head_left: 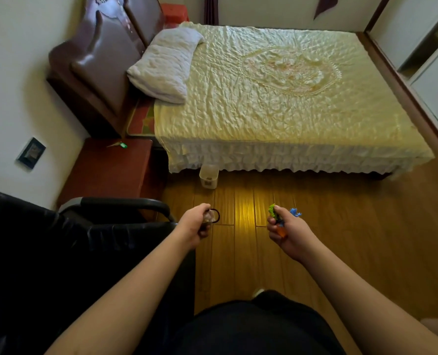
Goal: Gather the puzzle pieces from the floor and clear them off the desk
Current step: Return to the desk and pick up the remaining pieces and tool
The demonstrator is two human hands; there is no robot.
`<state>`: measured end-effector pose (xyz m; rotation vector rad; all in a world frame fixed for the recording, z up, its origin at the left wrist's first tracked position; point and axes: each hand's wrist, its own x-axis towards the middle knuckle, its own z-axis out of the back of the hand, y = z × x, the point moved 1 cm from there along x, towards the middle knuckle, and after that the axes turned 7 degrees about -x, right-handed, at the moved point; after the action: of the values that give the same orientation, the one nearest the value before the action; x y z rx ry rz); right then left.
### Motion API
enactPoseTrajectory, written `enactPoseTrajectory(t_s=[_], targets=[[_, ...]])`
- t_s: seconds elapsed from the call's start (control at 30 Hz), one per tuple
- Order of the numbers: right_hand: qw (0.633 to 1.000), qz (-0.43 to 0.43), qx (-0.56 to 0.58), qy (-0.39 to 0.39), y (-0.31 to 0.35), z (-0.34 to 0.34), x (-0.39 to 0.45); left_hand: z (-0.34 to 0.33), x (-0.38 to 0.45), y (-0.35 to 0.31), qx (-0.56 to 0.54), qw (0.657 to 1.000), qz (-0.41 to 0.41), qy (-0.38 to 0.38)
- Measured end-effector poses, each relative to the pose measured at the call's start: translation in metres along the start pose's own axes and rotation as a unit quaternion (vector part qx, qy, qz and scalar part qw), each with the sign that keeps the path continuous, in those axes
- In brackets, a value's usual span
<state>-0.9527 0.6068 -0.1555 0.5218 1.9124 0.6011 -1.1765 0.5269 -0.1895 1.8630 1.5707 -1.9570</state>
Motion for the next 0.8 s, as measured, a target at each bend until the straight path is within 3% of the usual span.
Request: enactPoseTrajectory(t_s=[0.3,0.8], targets=[[0.999,-0.031,0.004,0.018,0.068,-0.004,0.099,-0.032,0.076,-0.052,-0.023,1.0,0.002,-0.012],[0.994,-0.097,-0.032,0.037,0.215,-0.016,0.268,-0.122,0.19,-0.164,-0.087,0.988,-0.015,-0.128]])
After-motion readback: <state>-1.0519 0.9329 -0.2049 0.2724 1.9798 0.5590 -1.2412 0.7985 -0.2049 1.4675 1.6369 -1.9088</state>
